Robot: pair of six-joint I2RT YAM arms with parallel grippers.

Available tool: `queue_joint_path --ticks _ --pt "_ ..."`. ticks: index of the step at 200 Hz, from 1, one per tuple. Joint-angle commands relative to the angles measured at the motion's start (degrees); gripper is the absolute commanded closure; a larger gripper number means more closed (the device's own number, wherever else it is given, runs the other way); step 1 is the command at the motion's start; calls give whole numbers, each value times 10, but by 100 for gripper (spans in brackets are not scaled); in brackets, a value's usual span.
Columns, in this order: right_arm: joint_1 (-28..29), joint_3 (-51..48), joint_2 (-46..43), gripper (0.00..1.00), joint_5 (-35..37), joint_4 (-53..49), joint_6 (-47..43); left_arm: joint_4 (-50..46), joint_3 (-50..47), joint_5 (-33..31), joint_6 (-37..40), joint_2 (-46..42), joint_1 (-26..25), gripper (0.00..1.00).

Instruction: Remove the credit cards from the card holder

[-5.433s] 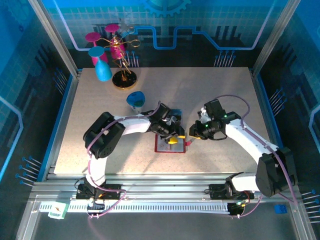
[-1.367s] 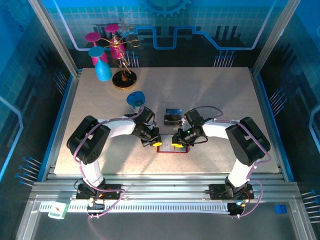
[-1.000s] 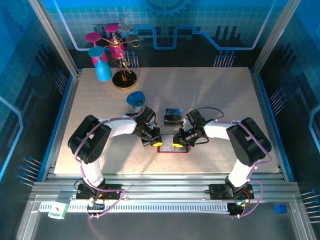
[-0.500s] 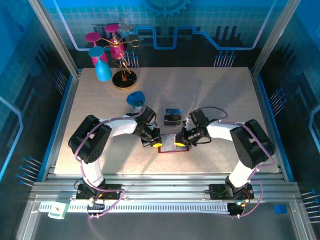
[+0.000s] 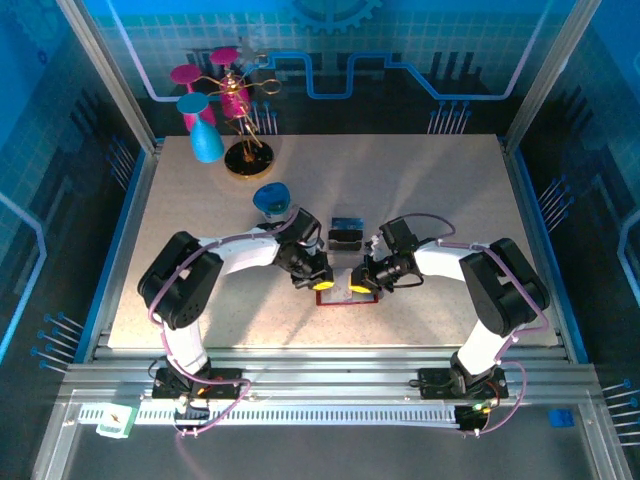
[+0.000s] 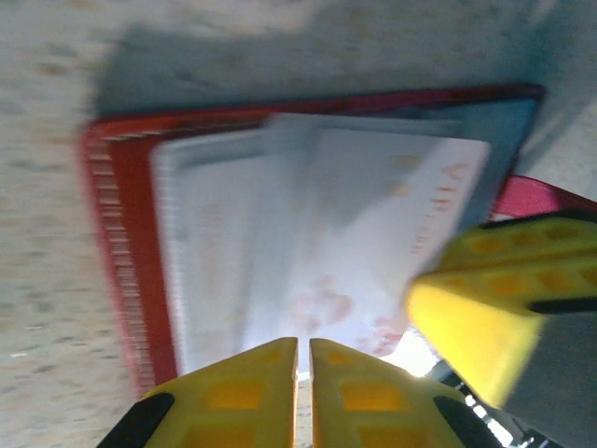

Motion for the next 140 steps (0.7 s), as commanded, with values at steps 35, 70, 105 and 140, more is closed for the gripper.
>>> queue_joint_path --ticks 35,70,105,140 --pt "2 -8 6 89 -11 -8 -7 -34 16 -26 1 27 -12 91" --pt "2 -8 4 89 -9 -11 -8 -46 9 -36 12 46 -13 96" --pt "-5 -11 -9 89 7 -33 -19 -48 -3 -42 12 43 -13 97" --pt "-22 -14 -28 90 14 -58 -37 -56 -5 -44 18 40 -9 97"
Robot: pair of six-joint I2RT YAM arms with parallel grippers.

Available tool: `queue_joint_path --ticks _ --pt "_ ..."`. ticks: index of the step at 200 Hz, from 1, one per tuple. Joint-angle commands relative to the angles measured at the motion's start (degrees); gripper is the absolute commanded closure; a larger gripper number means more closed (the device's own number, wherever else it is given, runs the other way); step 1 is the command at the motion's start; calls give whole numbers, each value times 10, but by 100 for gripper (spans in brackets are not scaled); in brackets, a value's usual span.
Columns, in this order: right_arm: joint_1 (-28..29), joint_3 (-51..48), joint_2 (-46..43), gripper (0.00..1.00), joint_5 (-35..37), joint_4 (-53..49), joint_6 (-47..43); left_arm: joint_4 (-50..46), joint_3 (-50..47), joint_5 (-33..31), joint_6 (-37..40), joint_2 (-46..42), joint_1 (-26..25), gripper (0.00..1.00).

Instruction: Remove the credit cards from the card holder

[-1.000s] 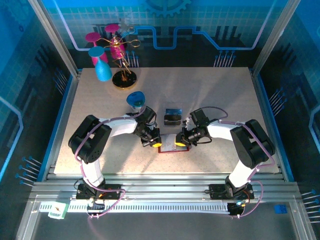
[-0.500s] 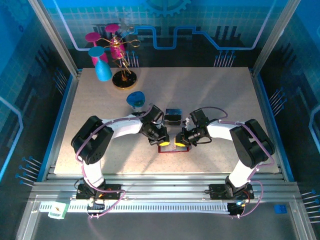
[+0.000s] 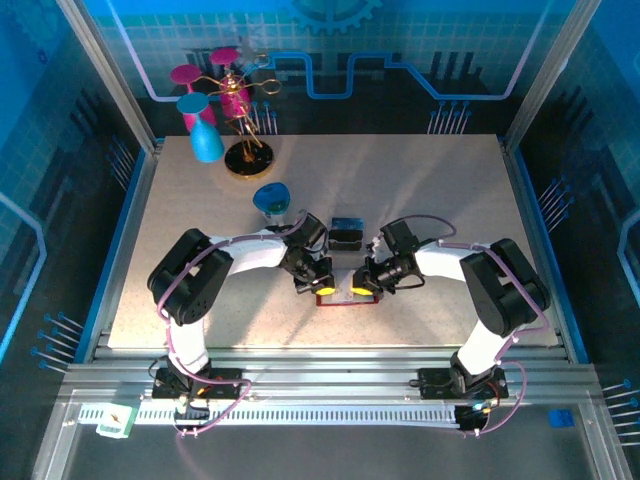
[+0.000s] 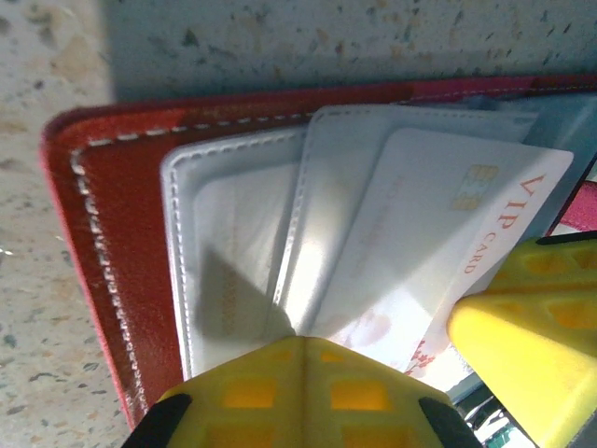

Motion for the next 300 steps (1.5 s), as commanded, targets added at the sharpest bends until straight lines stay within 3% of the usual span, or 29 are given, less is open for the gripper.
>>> queue_joint_path --ticks 1,98,145,175,201,249,300 --pt "-18 -8 -24 90 8 -43 -24 -40 -12 -24 19 8 5 96" --pt "-44 32 -95 93 51 -168 -105 -54 -6 -30 31 -20 14 96" --pt "-44 85 -127 99 74 -212 -181 -3 -18 -21 15 -65 21 93" --pt "-42 133 -124 100 99 -252 -272 -4 -21 -29 13 -86 26 92" --pt "-40 188 -98 100 162 -304 -357 21 -49 -36 7 -114 36 90" --pt "-7 276 -58 100 256 -348 -593 45 -100 -47 -2 -171 71 86" --pt "3 427 40 100 342 -410 -759 54 -128 -47 -6 -197 96 84"
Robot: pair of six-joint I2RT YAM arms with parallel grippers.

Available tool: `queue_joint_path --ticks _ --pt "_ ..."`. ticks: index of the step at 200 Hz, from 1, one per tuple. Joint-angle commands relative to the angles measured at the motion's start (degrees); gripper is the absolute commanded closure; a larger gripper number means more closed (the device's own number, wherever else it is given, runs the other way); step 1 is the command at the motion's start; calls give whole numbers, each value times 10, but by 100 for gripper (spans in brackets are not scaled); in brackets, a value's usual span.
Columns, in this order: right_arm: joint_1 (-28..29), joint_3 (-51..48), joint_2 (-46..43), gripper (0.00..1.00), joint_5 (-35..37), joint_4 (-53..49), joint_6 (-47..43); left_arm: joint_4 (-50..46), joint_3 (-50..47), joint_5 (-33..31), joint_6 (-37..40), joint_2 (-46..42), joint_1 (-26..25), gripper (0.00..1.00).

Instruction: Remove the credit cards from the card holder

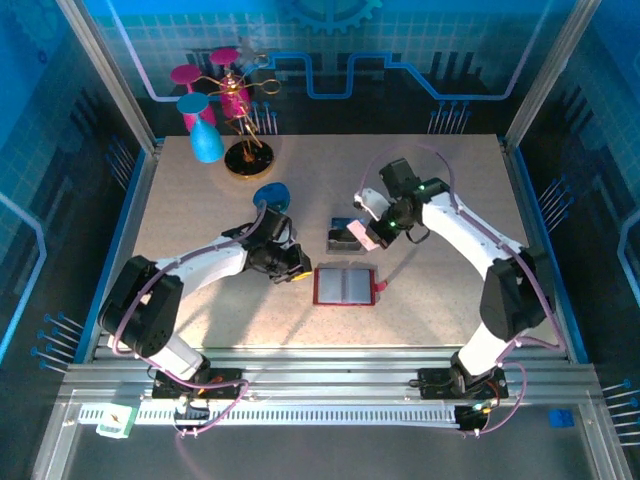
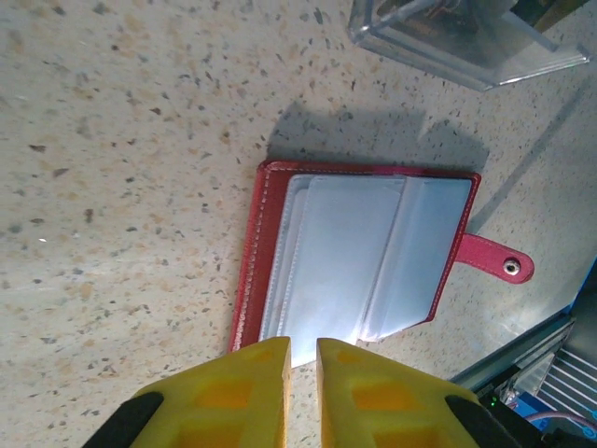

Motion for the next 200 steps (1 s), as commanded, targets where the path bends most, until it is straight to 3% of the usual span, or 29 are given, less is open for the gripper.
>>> queue_joint_path --ticks 1,32,79,139,200 --pt "12 67 44 100 62 -53 -133 7 -14 -9 -12 -19 9 84" --pt "18 172 114 100 112 -112 -206 6 -18 -5 -7 -28 20 84" --pt "21 293 184 100 93 -168 -282 11 -25 3 -12 -38 38 84" --pt "23 458 296 100 74 -278 -317 3 -6 13 -8 -19 47 83" --pt "29 539 363 100 78 -303 -334 8 -6 13 -14 -6 50 84"
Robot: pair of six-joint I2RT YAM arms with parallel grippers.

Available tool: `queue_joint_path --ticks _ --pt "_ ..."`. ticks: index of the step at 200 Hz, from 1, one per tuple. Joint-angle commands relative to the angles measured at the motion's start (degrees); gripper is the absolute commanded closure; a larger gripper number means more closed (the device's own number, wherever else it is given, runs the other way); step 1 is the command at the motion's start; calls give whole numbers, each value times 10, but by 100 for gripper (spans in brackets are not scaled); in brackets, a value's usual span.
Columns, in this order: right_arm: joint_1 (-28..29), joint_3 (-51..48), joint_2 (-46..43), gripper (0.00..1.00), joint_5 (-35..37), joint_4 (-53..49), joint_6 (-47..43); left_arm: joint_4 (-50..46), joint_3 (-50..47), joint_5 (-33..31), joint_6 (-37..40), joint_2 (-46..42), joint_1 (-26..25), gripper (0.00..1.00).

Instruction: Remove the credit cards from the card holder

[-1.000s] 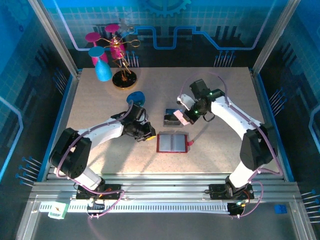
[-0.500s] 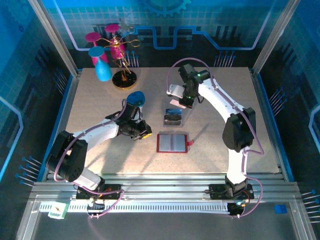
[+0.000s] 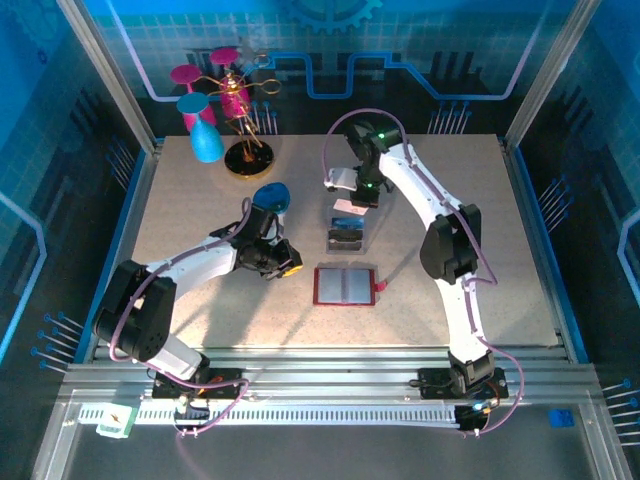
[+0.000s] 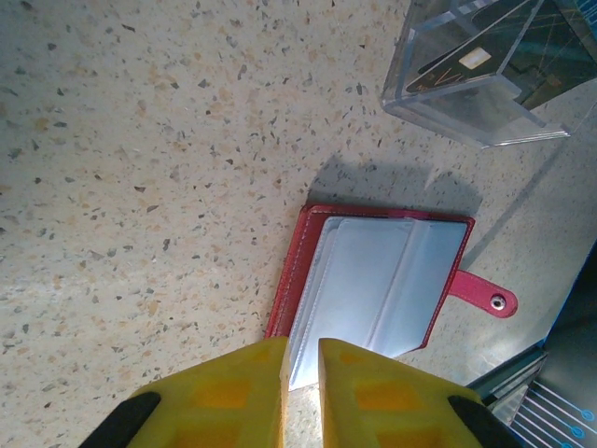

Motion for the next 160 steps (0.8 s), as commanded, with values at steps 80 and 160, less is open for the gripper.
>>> queue_joint_path --ticks 80,160 --pt "21 48 66 100 -4 -60 -26 3 0 11 -9 15 6 84" --pt "23 25 14 71 77 39 14 15 -7 15 -15 13 6 84"
